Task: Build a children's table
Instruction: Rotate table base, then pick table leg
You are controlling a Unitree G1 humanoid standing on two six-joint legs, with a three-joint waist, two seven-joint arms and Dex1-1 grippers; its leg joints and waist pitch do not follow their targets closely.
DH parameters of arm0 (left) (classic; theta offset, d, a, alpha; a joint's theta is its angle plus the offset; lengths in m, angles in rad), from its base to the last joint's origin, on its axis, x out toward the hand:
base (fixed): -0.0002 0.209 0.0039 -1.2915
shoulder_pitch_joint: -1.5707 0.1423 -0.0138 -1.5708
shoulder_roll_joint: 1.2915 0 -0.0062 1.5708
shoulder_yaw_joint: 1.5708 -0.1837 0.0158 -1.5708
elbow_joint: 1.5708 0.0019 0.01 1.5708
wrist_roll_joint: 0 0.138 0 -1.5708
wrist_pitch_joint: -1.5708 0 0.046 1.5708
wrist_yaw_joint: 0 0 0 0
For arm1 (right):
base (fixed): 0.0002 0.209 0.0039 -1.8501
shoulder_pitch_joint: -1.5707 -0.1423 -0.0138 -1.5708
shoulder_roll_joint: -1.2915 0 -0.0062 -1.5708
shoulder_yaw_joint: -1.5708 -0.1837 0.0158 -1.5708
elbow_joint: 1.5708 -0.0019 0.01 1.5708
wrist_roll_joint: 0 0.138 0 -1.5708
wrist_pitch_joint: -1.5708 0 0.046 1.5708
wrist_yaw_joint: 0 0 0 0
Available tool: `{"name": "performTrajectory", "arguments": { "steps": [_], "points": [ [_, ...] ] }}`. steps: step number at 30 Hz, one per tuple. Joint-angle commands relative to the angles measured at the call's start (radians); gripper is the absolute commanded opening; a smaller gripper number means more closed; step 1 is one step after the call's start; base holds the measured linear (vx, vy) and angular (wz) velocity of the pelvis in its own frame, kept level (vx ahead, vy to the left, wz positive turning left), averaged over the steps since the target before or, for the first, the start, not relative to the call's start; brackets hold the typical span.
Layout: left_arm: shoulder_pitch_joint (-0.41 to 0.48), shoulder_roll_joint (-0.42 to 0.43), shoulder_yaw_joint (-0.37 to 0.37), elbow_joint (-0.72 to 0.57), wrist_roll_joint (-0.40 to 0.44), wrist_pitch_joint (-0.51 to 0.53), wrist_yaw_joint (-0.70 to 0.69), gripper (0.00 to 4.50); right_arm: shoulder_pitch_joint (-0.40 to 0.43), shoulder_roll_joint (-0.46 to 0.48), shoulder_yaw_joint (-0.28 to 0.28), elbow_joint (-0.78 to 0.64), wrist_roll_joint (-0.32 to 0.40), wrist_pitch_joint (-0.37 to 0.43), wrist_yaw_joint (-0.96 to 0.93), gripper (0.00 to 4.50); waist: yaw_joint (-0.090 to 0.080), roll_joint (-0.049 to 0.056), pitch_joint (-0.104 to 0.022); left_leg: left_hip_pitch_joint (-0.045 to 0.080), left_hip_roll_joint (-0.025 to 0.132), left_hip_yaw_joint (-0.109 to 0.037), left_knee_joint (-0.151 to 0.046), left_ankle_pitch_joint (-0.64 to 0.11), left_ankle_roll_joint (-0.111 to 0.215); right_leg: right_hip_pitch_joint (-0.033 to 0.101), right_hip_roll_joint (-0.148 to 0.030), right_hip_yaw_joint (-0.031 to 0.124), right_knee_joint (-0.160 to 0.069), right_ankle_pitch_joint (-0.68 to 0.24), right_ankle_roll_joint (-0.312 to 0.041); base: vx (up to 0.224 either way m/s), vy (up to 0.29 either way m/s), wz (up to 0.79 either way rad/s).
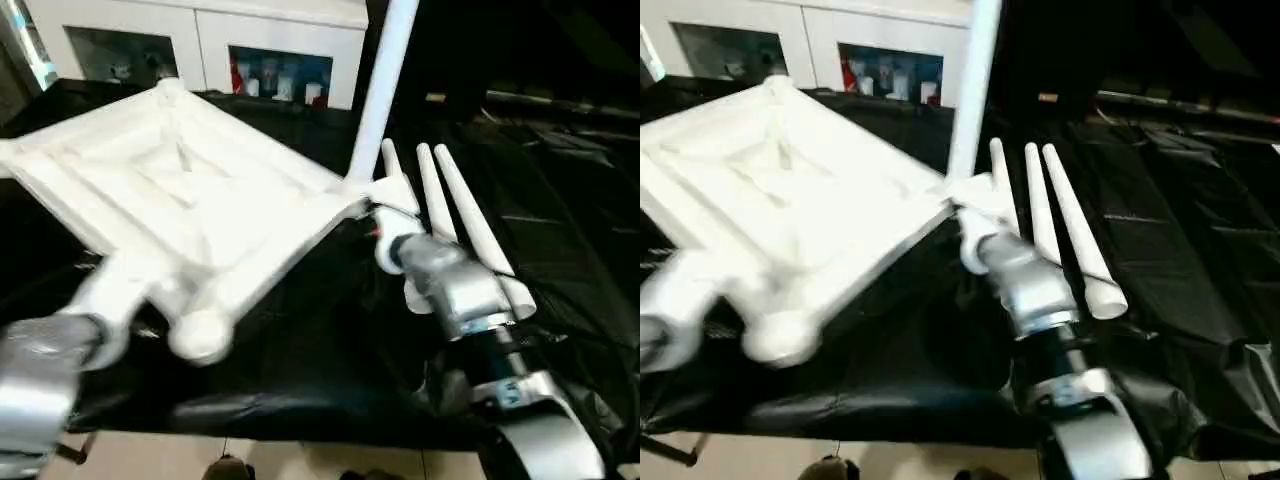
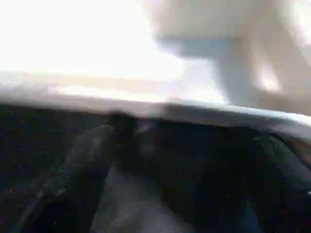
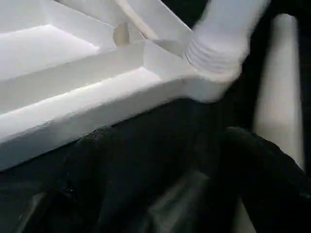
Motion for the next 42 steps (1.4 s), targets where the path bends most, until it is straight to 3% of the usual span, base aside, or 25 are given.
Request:
{"name": "performTrajectory", "arguments": {
  "steps": [1, 3, 4, 5, 6, 8, 17, 29, 33, 42],
  "points": [
    [-0.021, -0.006, -0.031, -0.037, -0.024, 0.017, -0.007, 4.45, -0.016, -0.026, -0.048, -0.019, 0.016, 0.058, -0.019, 3.78, -0.004, 0.034, -0.075, 0.017, 0.026, -0.012, -0.07, -0.227, -0.069, 0.041, -0.069, 0.055, -0.064, -0.171, -0.126, 0.0, 0.0, 0.0],
    [-0.028, -0.009, -0.044, -0.042, -0.026, 0.014, -0.008, 4.5, -0.027, -0.034, -0.065, -0.011, 0.023, 0.072, -0.024, 4.04, -0.005, 0.034, -0.077, 0.014, 0.025, -0.011, -0.067, -0.206, -0.065, 0.044, -0.068, 0.054, -0.063, -0.156, -0.125, 0.0, 0.0, 0.0],
    [-0.045, -0.021, -0.066, -0.048, -0.036, -0.002, -0.013, 4.5, -0.053, -0.05, -0.099, 0.01, 0.043, 0.127, -0.024, 4.04, -0.007, 0.029, -0.076, 0.014, 0.023, -0.01, -0.066, -0.203, -0.061, 0.045, -0.066, 0.054, -0.064, -0.164, -0.122, 0.0, 0.0, 0.0],
    [-0.045, -0.021, -0.066, -0.048, -0.036, -0.002, -0.013, 4.5, -0.053, -0.05, -0.099, 0.01, 0.043, 0.127, -0.024, 4.04, -0.007, 0.029, -0.077, 0.015, 0.023, -0.011, -0.066, -0.201, -0.06, 0.046, -0.066, 0.054, -0.063, -0.17, -0.123, 0.0, 0.0, 0.0],
    [-0.061, -0.036, -0.084, -0.053, -0.041, -0.007, -0.016, 4.5, -0.072, -0.061, -0.118, 0.024, 0.053, 0.183, -0.019, 4.04, -0.005, 0.03, -0.077, 0.016, 0.024, -0.009, -0.064, -0.191, -0.059, 0.044, -0.067, 0.054, -0.064, -0.167, -0.123, 0.0, 0.0, 0.0],
    [-0.075, -0.049, -0.106, -0.056, -0.043, -0.005, -0.022, 4.5, -0.086, -0.07, -0.129, 0.036, 0.056, 0.227, -0.018, 4.38, -0.004, 0.03, -0.077, 0.016, 0.023, -0.009, -0.063, -0.181, -0.058, 0.045, -0.066, 0.053, -0.062, -0.157, -0.125, 0.0, 0.0, 0.0],
    [-0.108, -0.066, -0.165, -0.102, -0.104, -0.013, -0.048, 4.5, -0.146, -0.083, -0.148, 0.122, 0.083, 0.307, -0.003, 4.48, -0.001, 0.028, -0.08, 0.014, 0.023, -0.01, -0.061, -0.176, -0.068, 0.049, -0.067, 0.05, -0.059, -0.148, -0.133, 0.0, 0.0, 0.0],
    [-0.113, -0.12, -0.134, -0.119, -0.204, -0.138, -0.096, 4.5, -0.215, -0.081, -0.167, 0.327, 0.096, 0.32, 0.0, 4.48, -0.002, 0.024, -0.077, 0.012, 0.024, -0.011, -0.057, -0.234, -0.079, 0.044, -0.072, 0.051, -0.067, -0.259, -0.12, 0.0, 0.0, 0.0],
    [-0.115, -0.121, -0.132, -0.114, -0.211, -0.154, -0.098, 4.5, -0.224, -0.079, -0.169, 0.389, 0.092, 0.301, -0.006, 4.48, -0.001, 0.021, -0.08, 0.012, 0.025, -0.01, -0.055, -0.213, -0.078, 0.045, -0.072, 0.051, -0.062, -0.239, -0.121, 0.0, 0.0, 0.0],
    [-0.125, -0.114, -0.1, -0.102, -0.246, -0.209, -0.102, 4.5, -0.259, -0.091, -0.17, 0.513, 0.082, 0.237, -0.017, 3.76, -0.002, 0.017, -0.082, 0.013, 0.026, -0.009, -0.053, -0.228, -0.081, 0.043, -0.072, 0.05, -0.062, -0.266, -0.117, 0.0, 0.0, 0.0]
  ]
}}
